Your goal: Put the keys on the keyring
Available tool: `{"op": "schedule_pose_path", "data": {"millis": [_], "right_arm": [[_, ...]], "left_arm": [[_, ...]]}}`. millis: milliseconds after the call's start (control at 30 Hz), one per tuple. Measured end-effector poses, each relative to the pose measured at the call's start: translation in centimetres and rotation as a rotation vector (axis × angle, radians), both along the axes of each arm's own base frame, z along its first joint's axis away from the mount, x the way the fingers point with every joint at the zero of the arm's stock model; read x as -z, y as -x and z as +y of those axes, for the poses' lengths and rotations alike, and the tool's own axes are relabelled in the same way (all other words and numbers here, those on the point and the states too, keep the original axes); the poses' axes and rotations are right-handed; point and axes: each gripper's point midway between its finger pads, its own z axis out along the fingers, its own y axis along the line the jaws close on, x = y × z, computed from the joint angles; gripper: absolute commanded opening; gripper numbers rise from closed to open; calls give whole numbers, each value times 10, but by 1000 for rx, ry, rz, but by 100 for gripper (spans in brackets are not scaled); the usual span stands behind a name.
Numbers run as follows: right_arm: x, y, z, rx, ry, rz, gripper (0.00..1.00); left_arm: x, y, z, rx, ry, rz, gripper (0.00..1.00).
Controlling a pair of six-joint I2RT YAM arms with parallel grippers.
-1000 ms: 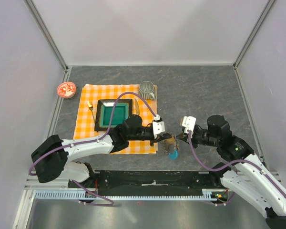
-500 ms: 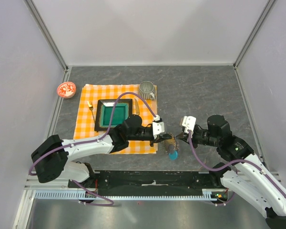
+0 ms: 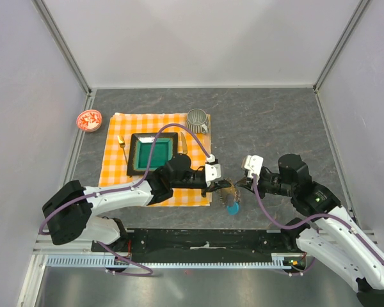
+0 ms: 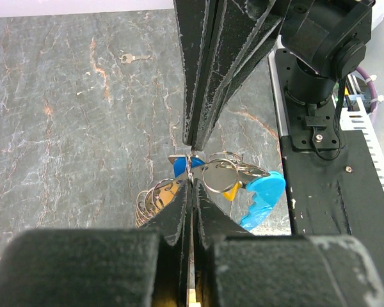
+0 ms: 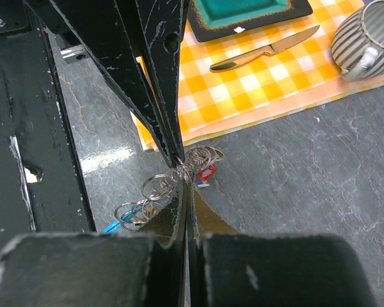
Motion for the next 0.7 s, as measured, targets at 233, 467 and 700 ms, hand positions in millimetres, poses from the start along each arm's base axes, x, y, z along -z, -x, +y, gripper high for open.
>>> {"op": "schedule_pose_path", "data": {"millis": [233,467,700], "right_arm": [[1,0,0,-1,2,4,0],[1,-2,1,-5,15,11,0],[-1,-2,3,-17,17,18,0]], "left_arm": [[0,0,0,-1,-4,2,2],[1,-2,-2,-2,-26,15,2],[0,-2,-2,0,-34,20,2]]}}
